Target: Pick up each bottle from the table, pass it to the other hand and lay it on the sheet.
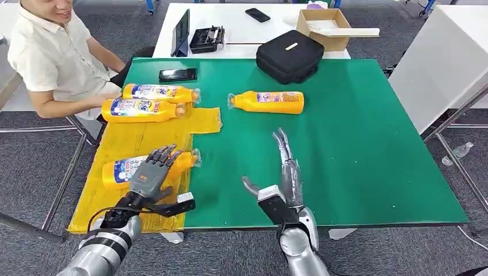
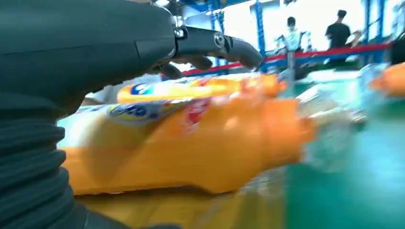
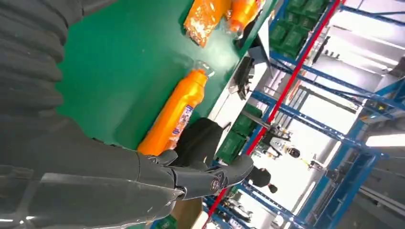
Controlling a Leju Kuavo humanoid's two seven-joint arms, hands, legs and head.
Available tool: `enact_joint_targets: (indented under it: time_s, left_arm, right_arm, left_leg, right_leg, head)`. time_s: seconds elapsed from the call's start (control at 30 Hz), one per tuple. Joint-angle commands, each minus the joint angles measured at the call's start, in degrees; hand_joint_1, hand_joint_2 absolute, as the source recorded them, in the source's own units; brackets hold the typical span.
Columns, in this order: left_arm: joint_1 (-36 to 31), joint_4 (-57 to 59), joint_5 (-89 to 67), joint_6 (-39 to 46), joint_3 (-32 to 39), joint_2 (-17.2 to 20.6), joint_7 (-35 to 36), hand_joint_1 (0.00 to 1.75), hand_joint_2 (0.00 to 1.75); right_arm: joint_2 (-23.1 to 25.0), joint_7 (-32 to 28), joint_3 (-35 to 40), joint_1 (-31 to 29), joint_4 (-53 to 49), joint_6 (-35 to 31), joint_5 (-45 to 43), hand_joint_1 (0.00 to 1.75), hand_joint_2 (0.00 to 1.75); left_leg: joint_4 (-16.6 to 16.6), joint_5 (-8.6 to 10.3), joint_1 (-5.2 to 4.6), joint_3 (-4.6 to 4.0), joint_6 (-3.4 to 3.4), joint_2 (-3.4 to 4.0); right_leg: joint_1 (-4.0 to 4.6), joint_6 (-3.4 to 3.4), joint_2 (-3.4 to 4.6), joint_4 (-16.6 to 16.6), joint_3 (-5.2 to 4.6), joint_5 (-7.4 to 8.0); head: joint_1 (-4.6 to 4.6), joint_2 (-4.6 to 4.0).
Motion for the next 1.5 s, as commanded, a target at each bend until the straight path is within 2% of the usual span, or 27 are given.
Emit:
enact_joint_targets:
  time_s: [0.03,0.17,0.23,0.47,0.53,0.7,0.77,0.83,0.87,0.9,1.0,1.03,1.07,1.13,1.17,1.23,1.27,1.3,1.33,1.37,1.4,1.5]
  left_arm:
    - [9.51,-31.57,0.92,-1.94,-5.68,-3.92,0.51,0.00,1.75]
    - [10.05,-32.47,0.59,-2.27,-5.88,-3.52,0.73,0.00,1.75]
    - [10.62,-34.16,1.01,1.05,-6.09,-4.15,-0.35,0.00,1.75]
    - [17.25,-52.78,1.78,3.55,-8.20,-6.41,-0.77,0.00,1.75]
    - [17.75,-54.36,1.99,2.74,-8.50,-6.32,-0.70,0.00,1.75]
    - [17.74,-54.29,2.00,2.77,-8.34,-6.16,-0.70,0.00,1.75]
    - [17.92,-56.72,1.93,6.78,-10.50,-5.51,-2.07,0.00,1.75]
    - [19.15,-60.32,6.44,3.49,-13.53,-5.04,-2.22,0.00,1.75]
    - [20.42,-61.80,14.59,0.13,-14.94,-5.22,-3.32,0.00,1.75]
    - [20.66,-61.76,14.59,0.16,-14.97,-5.16,-3.32,0.00,1.75]
    - [21.52,-61.76,18.02,-0.61,-15.01,-5.63,-4.41,0.00,1.75]
    - [23.16,-61.74,28.19,-6.48,-13.61,-6.97,-5.76,0.00,1.75]
    - [26.22,-60.81,39.09,-12.90,-10.90,-9.15,-8.01,0.00,1.75]
    - [30.56,-58.36,49.61,-19.33,-7.15,-11.78,-9.30,0.00,1.75]
    - [31.93,-56.73,52.56,-21.39,-5.72,-12.72,-9.50,0.00,1.75]
    - [31.75,-55.59,53.73,-25.26,-6.43,-12.15,-10.63,0.00,1.75]
    - [31.78,-55.99,55.21,-26.76,-5.87,-12.85,-10.96,0.00,1.75]
    - [32.00,-56.78,56.77,-28.24,-5.37,-13.42,-9.97,0.00,0.00]
    - [32.23,-57.66,57.43,-28.28,-4.82,-13.92,-9.40,0.00,0.00]
    - [32.30,-58.23,57.53,-28.46,-4.75,-13.92,-8.94,0.00,0.00]
    - [32.30,-58.23,57.53,-28.46,-4.75,-13.92,-8.94,0.00,0.00]
    - [33.84,-60.01,59.51,-28.43,-3.05,-15.11,-7.97,0.00,0.00]
  right_arm:
    - [-0.27,1.83,-1.13,-1.71,0.54,-0.25,1.61,0.00,1.75]
    - [-0.25,1.83,-1.08,-1.75,0.76,-0.25,1.61,0.00,1.75]
    - [-0.18,1.87,-0.78,-2.01,1.08,-0.29,1.71,0.00,1.75]
    - [0.01,3.48,-0.48,-1.38,-1.13,-1.55,2.70,0.00,1.75]
    - [0.02,3.56,-0.57,-1.21,-1.44,-1.59,2.72,0.00,1.75]
    - [0.00,3.56,-0.59,-1.18,-1.41,-1.59,2.72,0.00,1.75]
    - [0.23,3.78,-0.93,-1.39,-1.51,-1.75,2.76,0.00,1.75]
    - [0.25,4.46,-1.46,-1.16,-2.21,-2.02,3.19,0.00,1.75]
    - [0.04,4.97,-1.94,-0.69,-3.10,-2.69,4.31,0.00,1.75]
    - [-0.15,4.94,-2.12,-0.68,-3.21,-2.73,4.28,0.00,1.75]
    - [0.19,5.45,-2.92,-0.18,-3.75,-2.47,3.98,0.00,1.75]
    - [0.64,6.51,-4.19,0.71,-4.80,-3.48,6.02,0.00,1.75]
    - [0.56,6.79,-5.66,2.55,-7.30,-5.02,8.22,0.00,0.00]
    - [-0.98,7.46,-7.81,5.71,-11.68,-6.82,11.38,0.00,0.00]
    - [-1.77,6.88,-9.72,7.28,-14.39,-4.88,9.58,0.00,0.00]
    - [-2.23,4.14,-13.17,6.95,-16.07,3.60,-0.81,0.00,0.00]
    - [-1.20,3.18,-15.83,5.99,-16.31,5.32,-3.43,0.00,0.00]
    - [-0.09,4.00,-17.53,5.32,-16.73,8.11,-5.49,0.00,0.00]
    - [0.28,4.51,-18.32,5.00,-17.24,10.42,-7.35,0.00,0.00]
    - [0.53,4.61,-18.44,4.83,-17.32,10.64,-7.33,0.00,0.00]
    - [0.53,4.61,-18.44,4.83,-17.32,10.64,-7.33,0.00,0.00]
    - [2.74,5.36,-19.92,5.10,-17.85,12.28,-9.35,0.00,0.00]
  left_leg:
    - [0.14,-0.16,0.08,-0.06,0.03,0.10]
    - [0.04,-0.08,0.03,-0.21,0.00,0.11]
    - [0.03,-0.10,0.05,-0.17,-0.02,0.16]
    - [0.07,-0.10,0.06,-0.31,0.01,0.15]
    - [0.09,-0.20,0.09,-0.14,0.02,0.28]
    - [0.00,-0.06,0.03,-0.28,-0.01,0.10]
    - [0.01,-0.07,0.05,-0.25,-0.01,0.13]
    - [0.05,-0.11,0.07,-0.25,-0.01,0.18]
    - [0.04,-0.14,0.07,-0.17,-0.01,0.22]
    - [0.04,-0.07,0.04,-0.32,0.00,0.09]
    - [-0.01,-0.08,0.04,-0.24,0.01,0.08]
    - [-0.02,-0.19,0.08,-0.04,0.02,0.20]
    - [-0.01,-0.10,0.03,-0.21,0.01,0.13]
    - [-0.07,-0.13,0.02,-0.11,0.02,0.07]
    - [-0.07,-0.10,0.02,-0.15,0.02,0.07]
    - [-0.12,-0.15,0.00,-0.04,0.04,0.02]
    - [-0.09,-0.12,-0.01,-0.14,0.05,-0.05]
    - [-0.04,-0.10,-0.02,-0.26,0.04,-0.04]
    - [-0.02,-0.16,0.00,-0.23,0.04,0.00]
    - [-0.01,-0.21,0.03,-0.14,0.03,0.05]
    - [0.01,-0.11,-0.01,-0.51,0.02,-0.01]
    - [0.01,-0.14,0.00,-0.47,0.00,0.13]
  right_leg:
    - [0.14,-0.32,-0.07,0.05,-0.01,-0.14]
    - [0.06,-0.17,0.02,0.00,-0.18,-0.04]
    - [0.09,-0.22,0.05,-0.01,-0.15,-0.05]
    - [0.10,-0.16,0.03,0.02,-0.30,-0.05]
    - [0.15,-0.31,0.10,0.00,-0.13,-0.10]
    - [0.06,-0.15,0.01,-0.04,-0.27,-0.02]
    - [0.08,-0.19,0.03,-0.03,-0.25,-0.03]
    - [0.11,-0.24,0.05,-0.01,-0.24,-0.05]
    - [0.14,-0.34,0.05,-0.01,-0.18,-0.08]
    - [0.07,-0.14,0.00,-0.01,-0.31,-0.04]
    - [0.07,-0.15,-0.02,-0.06,-0.21,-0.05]
    - [0.15,-0.33,0.02,-0.12,-0.01,-0.12]
    - [0.06,-0.18,0.01,-0.06,-0.20,-0.06]
    - [0.06,-0.21,-0.06,-0.14,-0.07,-0.10]
    - [0.05,-0.17,-0.04,-0.13,-0.14,-0.07]
    - [0.04,-0.19,-0.09,-0.22,0.00,-0.11]
    - [0.02,-0.15,-0.15,-0.19,-0.08,-0.10]
    - [0.01,-0.12,-0.13,-0.14,-0.24,-0.08]
    - [0.04,-0.19,-0.13,-0.15,-0.18,-0.11]
    - [0.09,-0.28,-0.12,-0.18,-0.12,-0.14]
    - [0.02,-0.14,-0.10,-0.09,-0.46,-0.06]
    - [0.04,-0.15,0.03,-0.08,-0.49,-0.04]
  head:
    - [0.00,0.00]
    - [0.02,0.00]
    - [0.00,0.00]
    - [0.02,0.00]
    - [0.00,0.00]
    - [0.00,0.00]
    - [0.00,0.00]
    - [0.00,0.00]
    - [0.02,0.00]
    - [0.00,0.00]
    - [0.02,0.00]
    - [0.00,0.00]
    - [0.00,0.00]
    - [0.00,0.00]
    - [0.00,0.00]
    - [0.00,0.00]
    - [0.00,0.00]
    - [0.00,0.00]
    - [0.00,0.00]
    - [0.00,0.00]
    - [0.00,0.00]
    - [0.00,0.00]
